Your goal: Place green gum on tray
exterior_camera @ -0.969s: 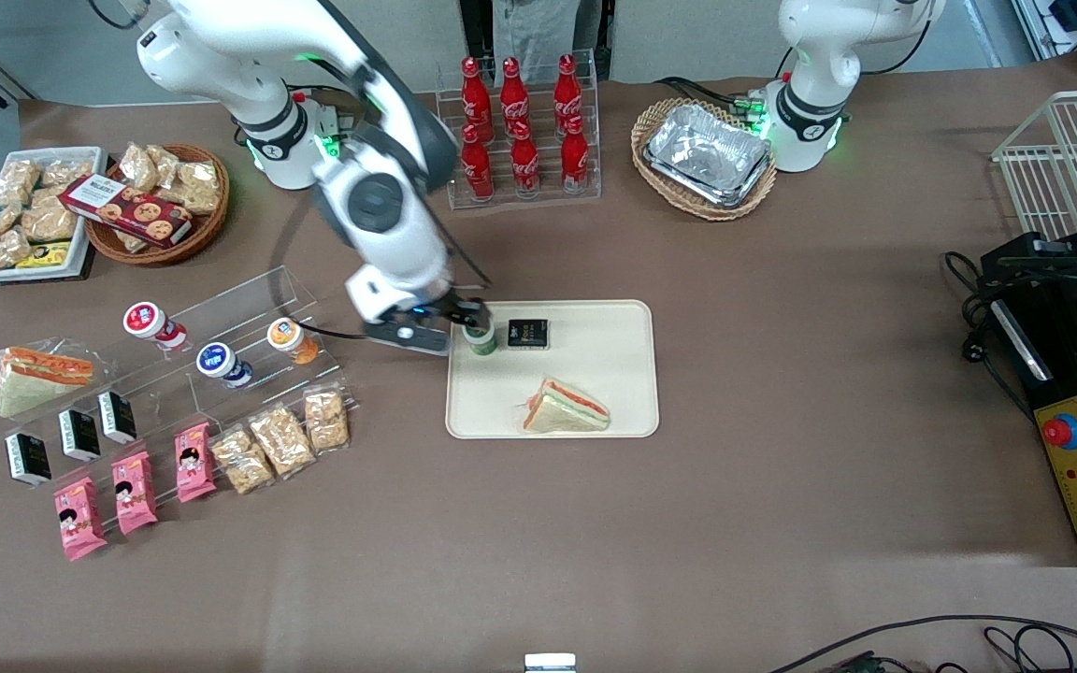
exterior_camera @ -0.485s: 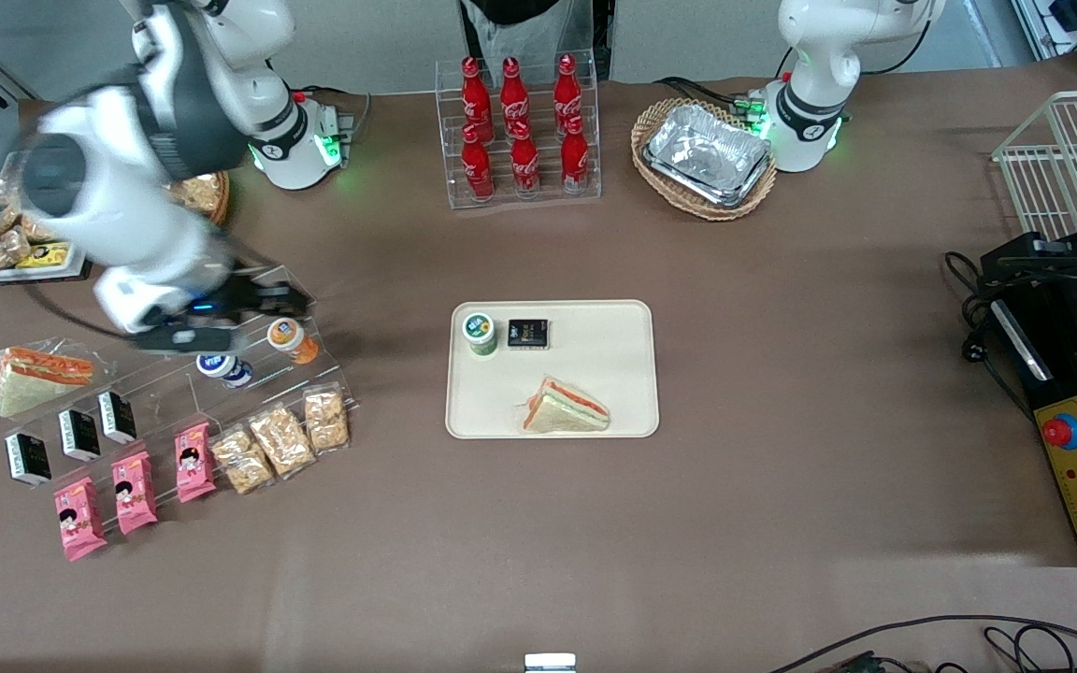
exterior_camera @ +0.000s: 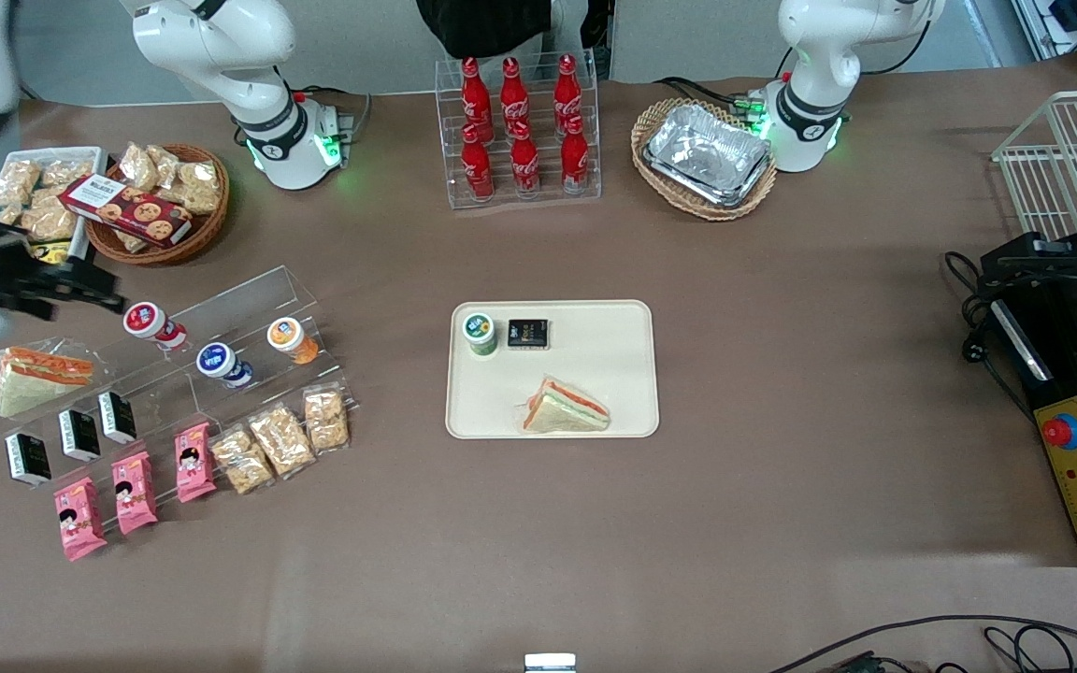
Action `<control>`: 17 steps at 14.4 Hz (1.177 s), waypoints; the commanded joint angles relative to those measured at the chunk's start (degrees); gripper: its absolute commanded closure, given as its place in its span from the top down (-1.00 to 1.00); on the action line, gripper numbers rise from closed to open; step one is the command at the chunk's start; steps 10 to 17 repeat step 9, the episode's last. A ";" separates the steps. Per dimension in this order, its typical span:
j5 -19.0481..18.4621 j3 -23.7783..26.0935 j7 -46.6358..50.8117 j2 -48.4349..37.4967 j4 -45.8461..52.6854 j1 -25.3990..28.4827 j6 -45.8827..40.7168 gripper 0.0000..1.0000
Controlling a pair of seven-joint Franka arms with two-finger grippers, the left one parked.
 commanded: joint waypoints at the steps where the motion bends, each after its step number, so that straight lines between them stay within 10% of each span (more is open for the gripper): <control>1: -4.01 0.94 -1.99 2.50 4.54 -0.28 -3.20 0.99; 17: -3.66 0.59 -1.29 4.08 4.71 -2.04 -2.76 1.00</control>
